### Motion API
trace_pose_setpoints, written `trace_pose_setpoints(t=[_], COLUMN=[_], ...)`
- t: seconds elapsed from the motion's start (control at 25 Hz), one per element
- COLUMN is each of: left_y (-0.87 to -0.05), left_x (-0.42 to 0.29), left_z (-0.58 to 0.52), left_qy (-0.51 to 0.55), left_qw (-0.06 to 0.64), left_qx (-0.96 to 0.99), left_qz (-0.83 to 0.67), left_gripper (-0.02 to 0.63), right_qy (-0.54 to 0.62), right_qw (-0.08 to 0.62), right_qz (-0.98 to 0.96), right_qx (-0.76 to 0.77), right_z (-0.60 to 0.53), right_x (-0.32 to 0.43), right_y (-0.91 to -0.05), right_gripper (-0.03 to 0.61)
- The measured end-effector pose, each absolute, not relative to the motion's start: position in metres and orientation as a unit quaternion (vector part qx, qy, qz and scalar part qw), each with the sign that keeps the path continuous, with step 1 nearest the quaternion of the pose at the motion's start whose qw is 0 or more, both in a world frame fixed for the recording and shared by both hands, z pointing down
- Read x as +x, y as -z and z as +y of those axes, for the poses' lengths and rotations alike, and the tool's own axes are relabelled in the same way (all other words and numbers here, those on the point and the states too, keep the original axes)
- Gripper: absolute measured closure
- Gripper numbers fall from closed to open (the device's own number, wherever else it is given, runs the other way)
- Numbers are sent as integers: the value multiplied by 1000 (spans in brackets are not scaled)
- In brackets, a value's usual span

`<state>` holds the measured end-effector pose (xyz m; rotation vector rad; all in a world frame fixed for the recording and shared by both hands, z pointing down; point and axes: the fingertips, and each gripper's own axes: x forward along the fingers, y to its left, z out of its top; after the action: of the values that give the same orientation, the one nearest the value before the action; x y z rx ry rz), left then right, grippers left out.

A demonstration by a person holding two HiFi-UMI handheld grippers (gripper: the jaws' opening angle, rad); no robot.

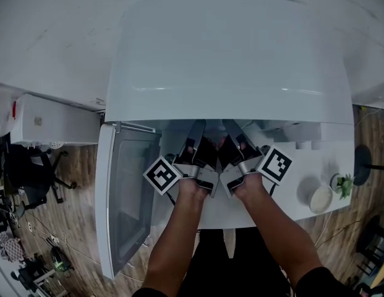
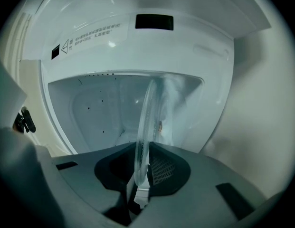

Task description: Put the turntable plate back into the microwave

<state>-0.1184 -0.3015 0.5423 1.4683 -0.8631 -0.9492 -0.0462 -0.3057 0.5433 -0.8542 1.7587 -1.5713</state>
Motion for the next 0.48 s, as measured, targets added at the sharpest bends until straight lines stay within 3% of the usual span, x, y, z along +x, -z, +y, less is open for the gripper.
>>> trace_pose_setpoints(t=[0.48], left_y=[-544], left_x=[-117], left_z=[-304], left_qy=[414], left_qw=[595], left_qx=[583], left_qz=[-368], left_gripper=[548], right_qy=[601], right_qw=[265], right_qz=[672], right_qx=[-343], right_z=[-289], right_x=[-44], right_y=[-543], right_gripper=[499])
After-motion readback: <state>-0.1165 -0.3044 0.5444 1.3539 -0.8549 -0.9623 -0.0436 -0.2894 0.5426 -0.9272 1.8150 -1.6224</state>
